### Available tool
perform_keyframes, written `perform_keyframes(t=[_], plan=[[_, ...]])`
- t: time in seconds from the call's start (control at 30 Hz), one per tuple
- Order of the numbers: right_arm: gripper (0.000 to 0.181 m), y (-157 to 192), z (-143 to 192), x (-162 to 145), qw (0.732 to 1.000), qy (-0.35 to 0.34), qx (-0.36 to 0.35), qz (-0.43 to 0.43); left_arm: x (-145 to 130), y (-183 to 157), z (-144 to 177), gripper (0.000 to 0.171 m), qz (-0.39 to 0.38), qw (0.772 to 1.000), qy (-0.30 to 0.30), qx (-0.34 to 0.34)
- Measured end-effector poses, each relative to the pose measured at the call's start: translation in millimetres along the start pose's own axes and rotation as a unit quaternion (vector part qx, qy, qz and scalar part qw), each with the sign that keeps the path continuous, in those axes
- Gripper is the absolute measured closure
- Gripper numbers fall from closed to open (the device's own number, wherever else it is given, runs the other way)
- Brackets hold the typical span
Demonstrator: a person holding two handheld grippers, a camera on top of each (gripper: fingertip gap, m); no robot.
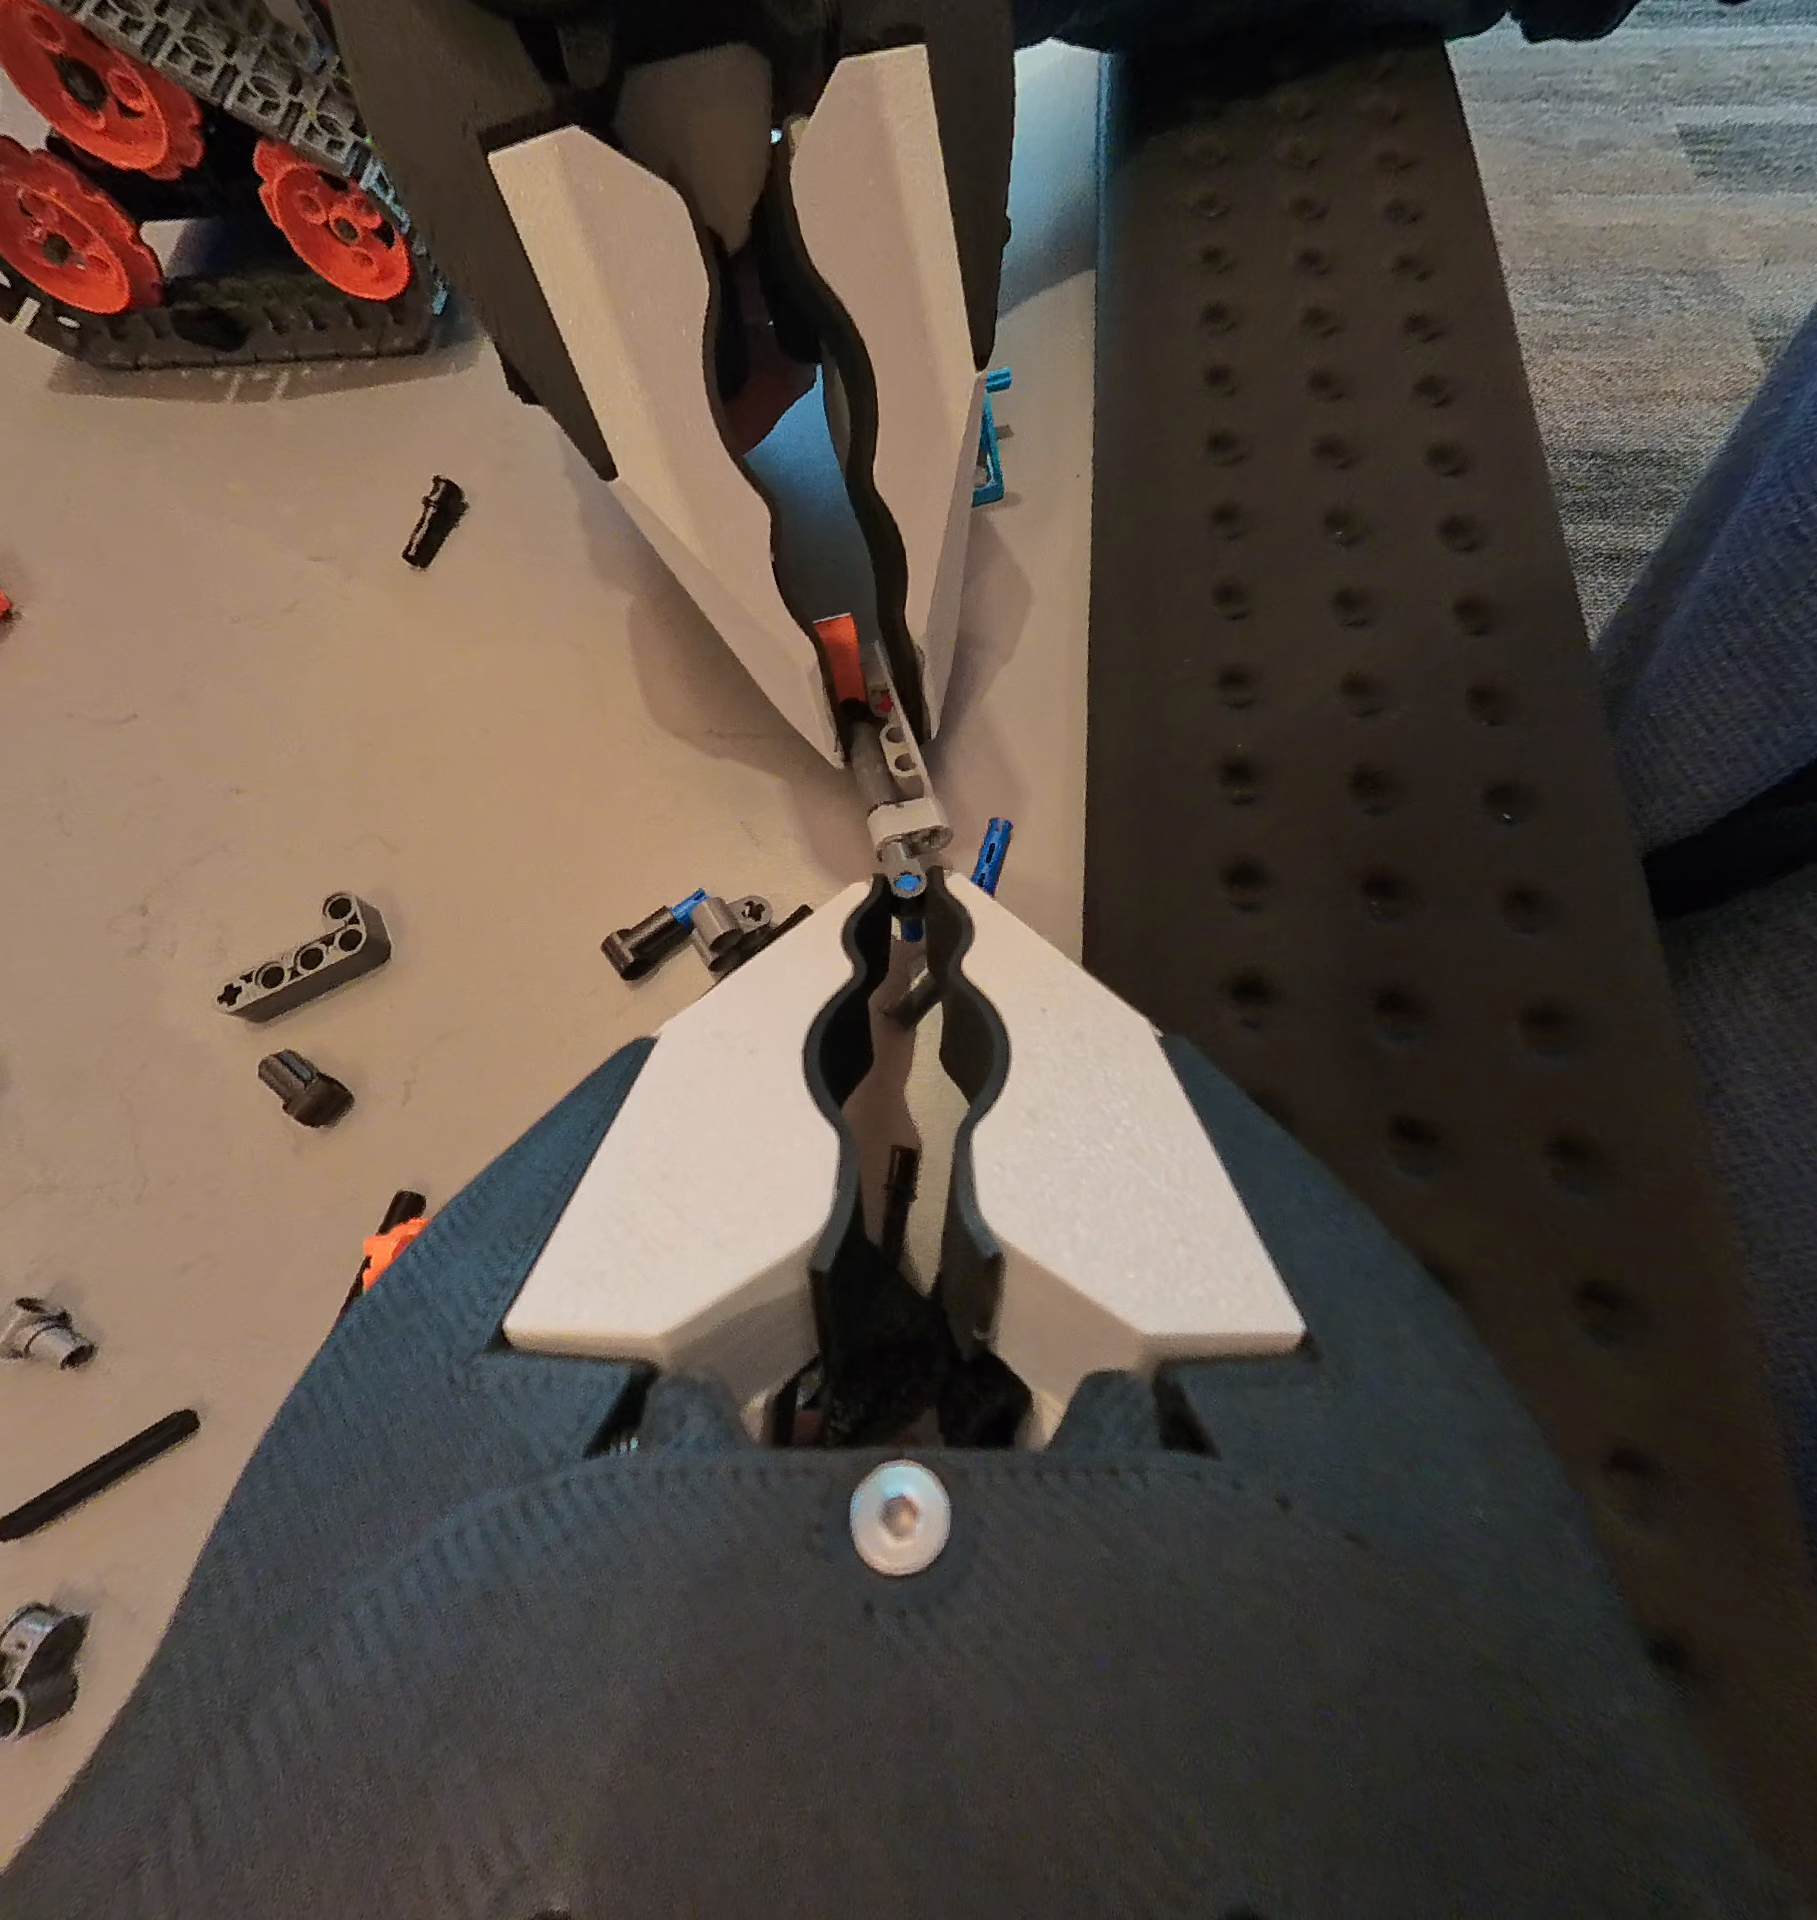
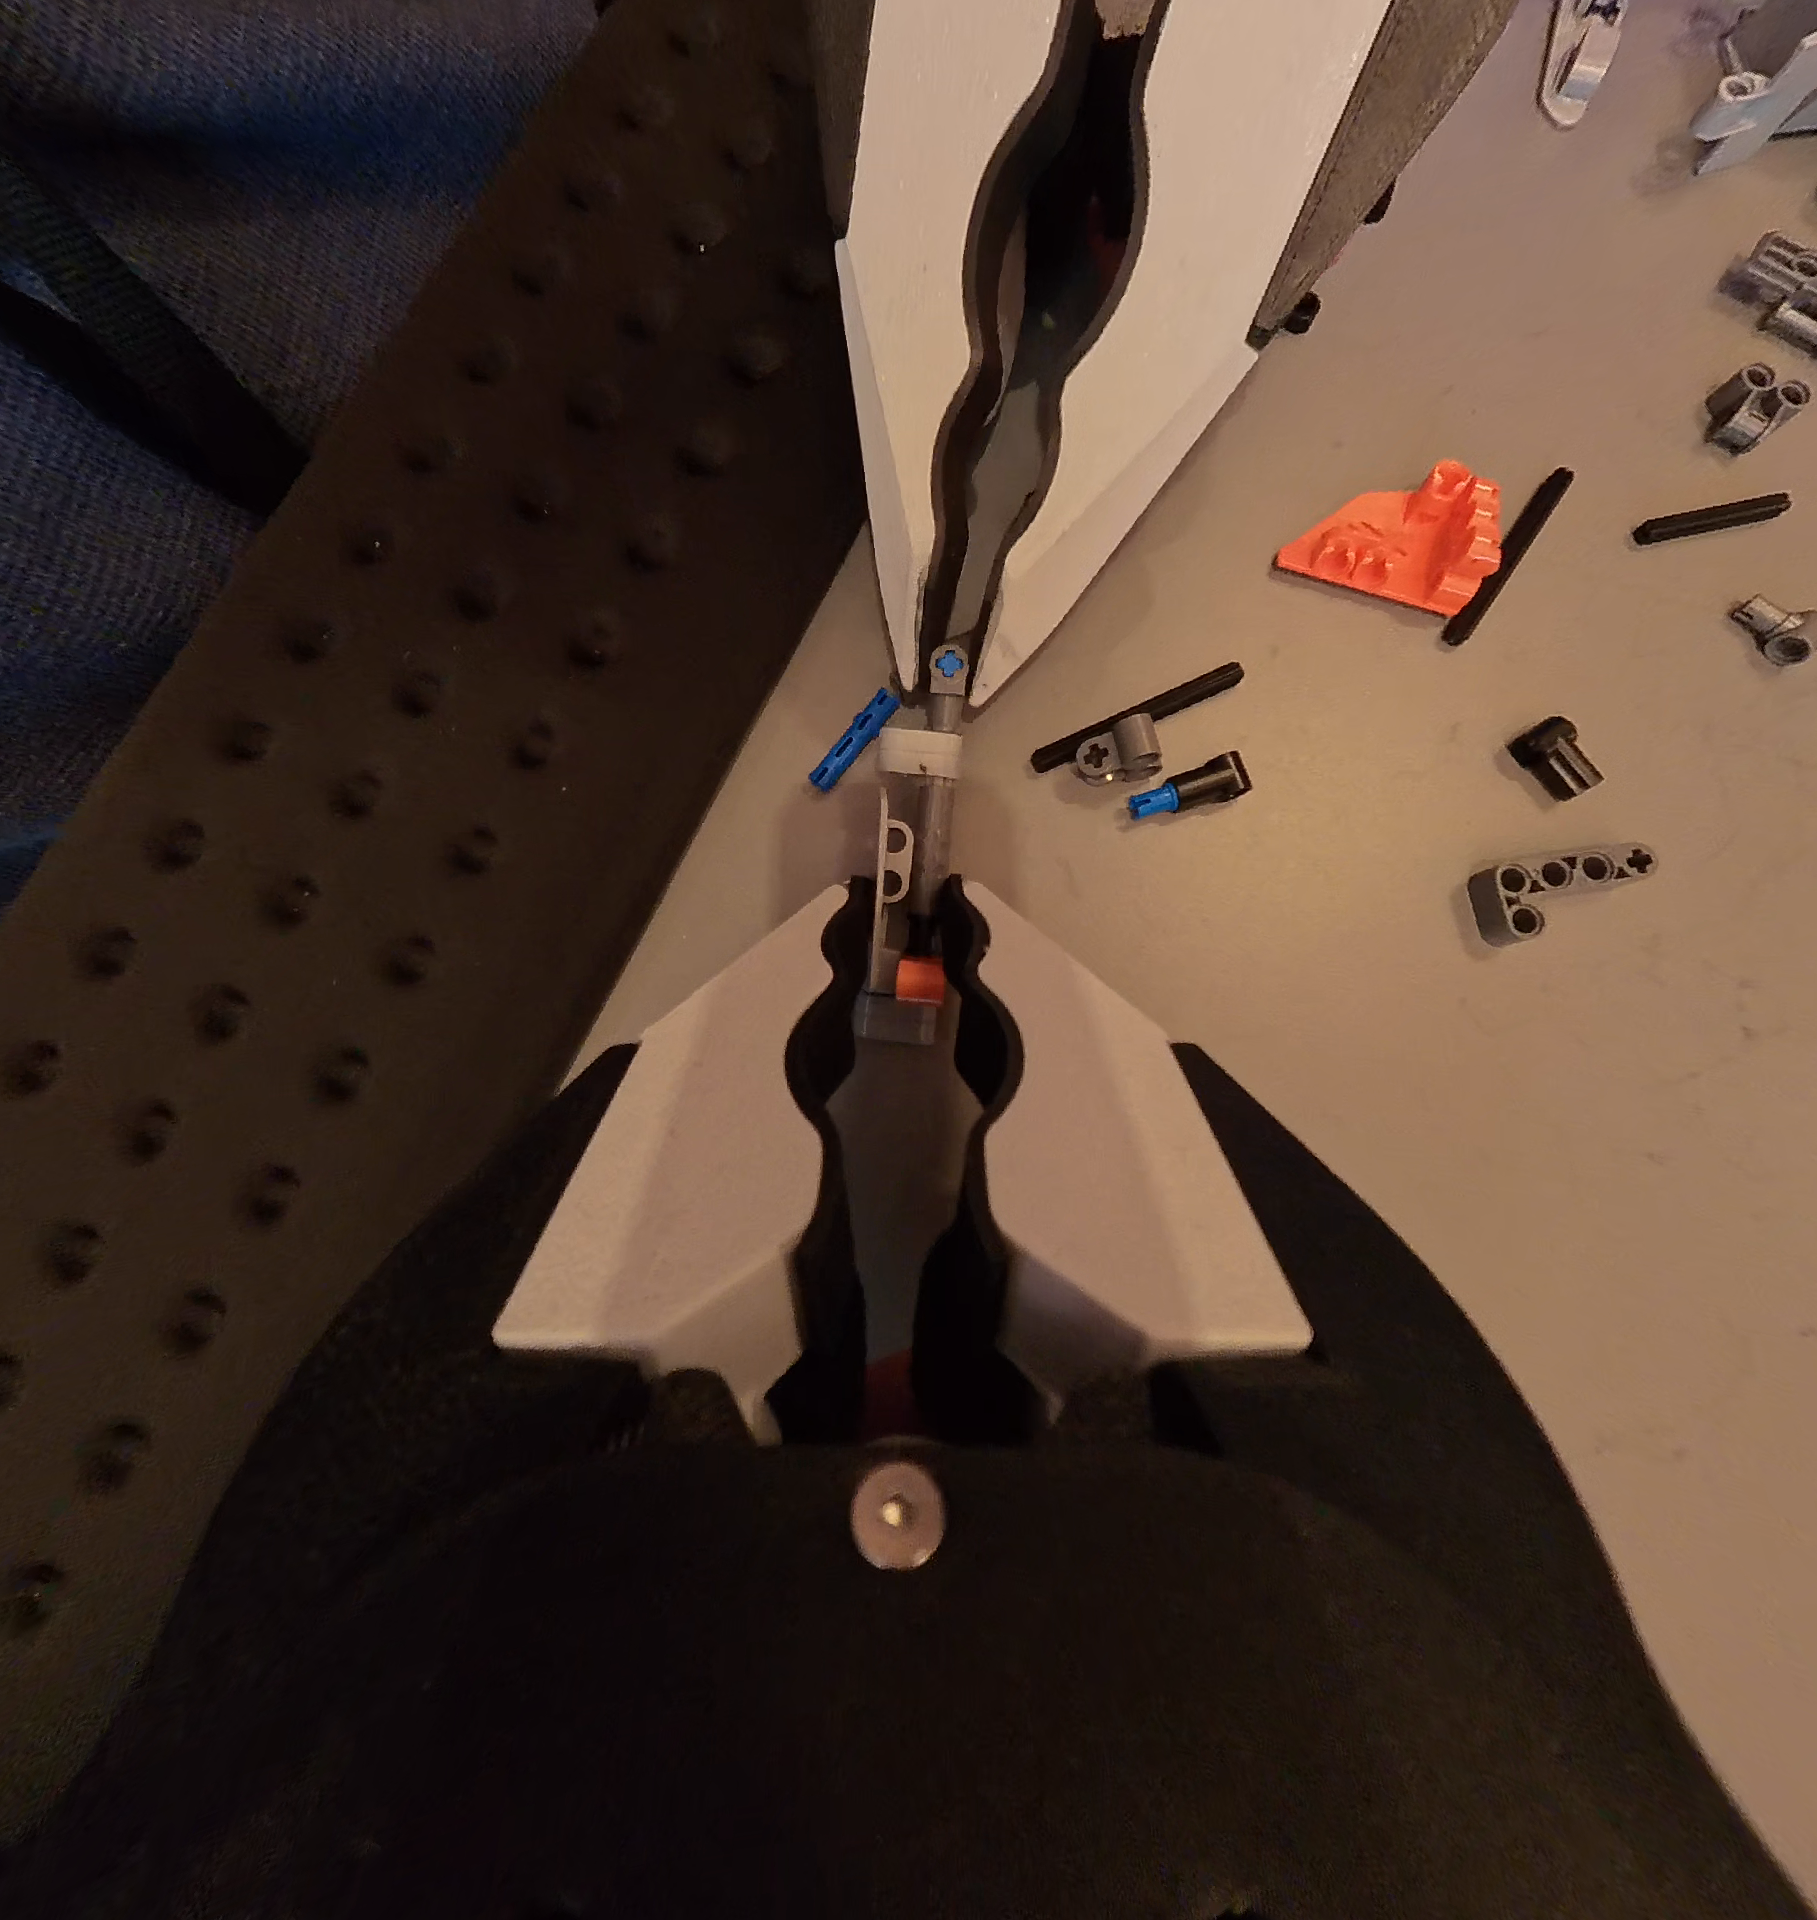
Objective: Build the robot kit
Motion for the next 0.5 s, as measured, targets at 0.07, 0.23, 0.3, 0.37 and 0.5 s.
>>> perform_keyframes(t=[0.07,0.23,0.3,0.37,0.5], plan=[[0.171,0.0,-0.4,-0.1,1.000,0.002,-0.001,0.001,-0.4,-0.1,-1.4,0.167,-0.003,1.000,0.006,0.000],[0.171,-0.4,-1.2,-0.5,1.000,0.003,-0.002,-0.002,-0.9,0.5,-3.8,0.167,-0.007,1.000,0.014,0.004],[0.171,-0.6,-1.8,-0.8,1.000,0.002,-0.001,-0.004,-1.3,0.3,-5.0,0.167,-0.009,1.000,0.019,0.003],[0.171,-0.7,-2.0,-1.2,1.000,0.005,0.000,-0.003,-0.9,0.1,-6.4,0.167,-0.012,1.000,0.021,0.002],[0.171,-1.1,-1.6,-1.6,1.000,0.007,0.001,-0.006,-0.4,1.1,-7.6,0.167,-0.011,1.000,0.021,0.002]])
Point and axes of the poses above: each gripper's, where its closed fingertips meet, z back along the fingers, x out of its top, y = z × x across the jaws, the point moved 6 cm from there along z, back along the fingers, and after that the axes turned 11 degrees about -z, right-handed, at the moved point
